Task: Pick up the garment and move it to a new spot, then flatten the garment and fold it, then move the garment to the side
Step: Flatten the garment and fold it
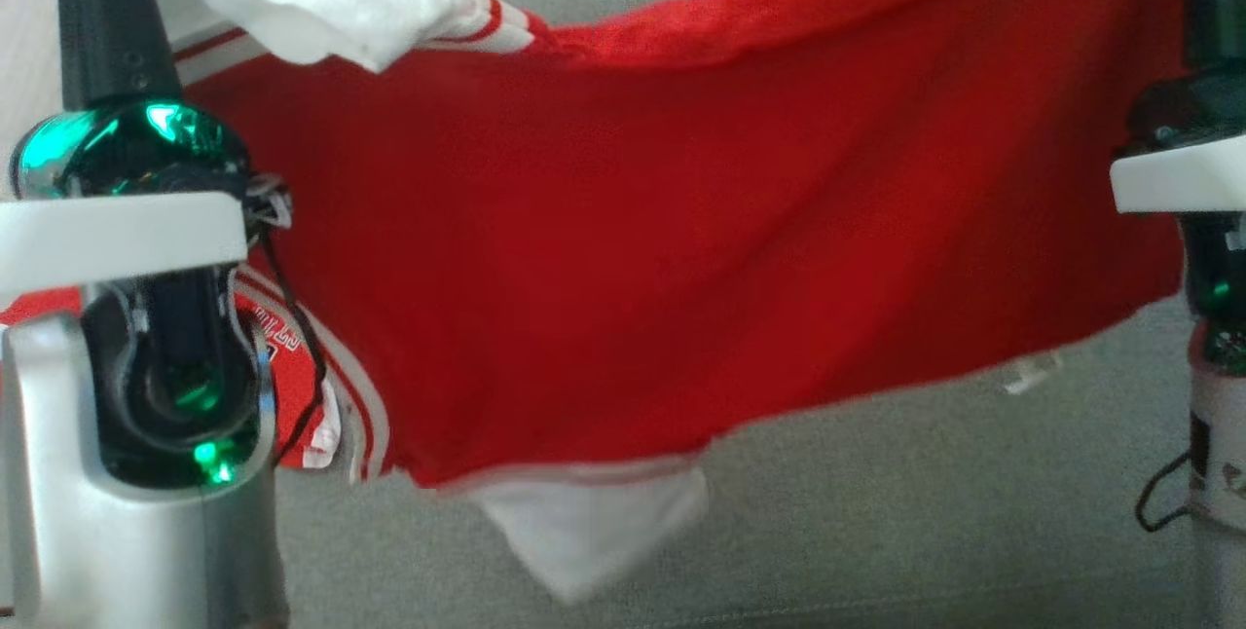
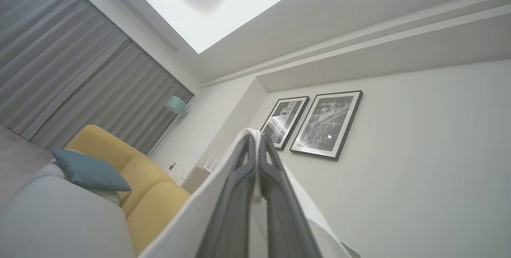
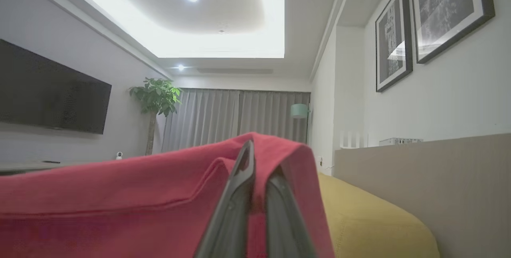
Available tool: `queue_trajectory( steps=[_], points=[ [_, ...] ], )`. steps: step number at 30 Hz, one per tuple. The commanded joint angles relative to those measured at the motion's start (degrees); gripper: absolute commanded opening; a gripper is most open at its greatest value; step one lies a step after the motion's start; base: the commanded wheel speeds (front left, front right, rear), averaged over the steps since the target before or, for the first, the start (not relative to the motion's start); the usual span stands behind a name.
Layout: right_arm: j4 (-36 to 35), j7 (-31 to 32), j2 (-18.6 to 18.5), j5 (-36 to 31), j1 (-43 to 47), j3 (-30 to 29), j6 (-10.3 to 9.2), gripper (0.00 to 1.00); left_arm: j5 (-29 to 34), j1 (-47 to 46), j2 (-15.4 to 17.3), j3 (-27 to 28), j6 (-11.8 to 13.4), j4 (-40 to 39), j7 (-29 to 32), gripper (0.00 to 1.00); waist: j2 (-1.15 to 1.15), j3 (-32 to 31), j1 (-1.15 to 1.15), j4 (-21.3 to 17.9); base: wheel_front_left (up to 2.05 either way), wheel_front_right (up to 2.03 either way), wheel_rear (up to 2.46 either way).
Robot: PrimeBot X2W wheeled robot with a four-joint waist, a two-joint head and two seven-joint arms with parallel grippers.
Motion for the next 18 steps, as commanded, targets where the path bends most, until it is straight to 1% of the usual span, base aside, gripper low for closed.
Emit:
queue_trajectory(
  steps=[1,4,6,8,12,14,16,18],
  points=[
    [-2.3,1.9,1.6,-0.3,-0.5,-0.2,-0.04,0.00,0.2,-4.5,1.4,1.6,1.0,-1.7,1.3,0.00,0.00,0.4,0.00,0.1,0.00,0.00,0.00],
    [-1.9,5.1,2.9,-1.6,-1.8,-1.6,-0.04,0.00,0.6,-7.9,2.5,1.9,2.4,0.8,3.4,0.00,0.00,1.9,0.00,0.0,0.00,0.00,0.00],
    [0.6,6.8,4.3,-0.7,-3.8,-2.6,-0.04,0.00,0.9,-11.2,3.5,2.1,2.8,4.6,4.6,0.00,0.00,3.5,0.00,-0.1,0.00,0.00,0.00],
    [3.9,7.6,3.6,-1.5,-7.4,-3.2,-0.04,0.00,1.5,-15.7,4.7,2.1,2.9,8.8,5.6,0.00,0.00,7.1,0.00,0.0,0.00,0.00,0.00],
    [14.3,5.8,0.6,-3.3,-18.7,-1.5,-0.04,0.00,3.6,-27.6,7.1,1.5,1.0,19.4,5.3,0.00,0.00,15.0,0.00,0.5,0.00,0.00,0.00],
    [20.9,4.1,0.2,-3.1,-26.1,-1.9,-0.04,0.00,4.6,-34.6,8.0,1.4,-0.5,24.8,4.1,0.00,0.00,18.6,0.00,1.0,0.00,0.00,0.00],
    [27.2,1.2,-0.8,-4.2,-34.2,-1.9,-0.04,0.00,5.6,-41.6,8.7,1.7,-1.7,30.1,2.1,0.00,0.00,21.8,0.00,1.7,0.00,0.00,0.00],
    [32.9,-3.6,-2.4,-6.1,-41.9,-0.9,-0.04,0.00,6.3,-47.8,9.0,2.1,-2.9,34.9,-0.4,0.00,0.00,23.9,0.00,2.5,0.00,0.00,0.00]
  ],
)
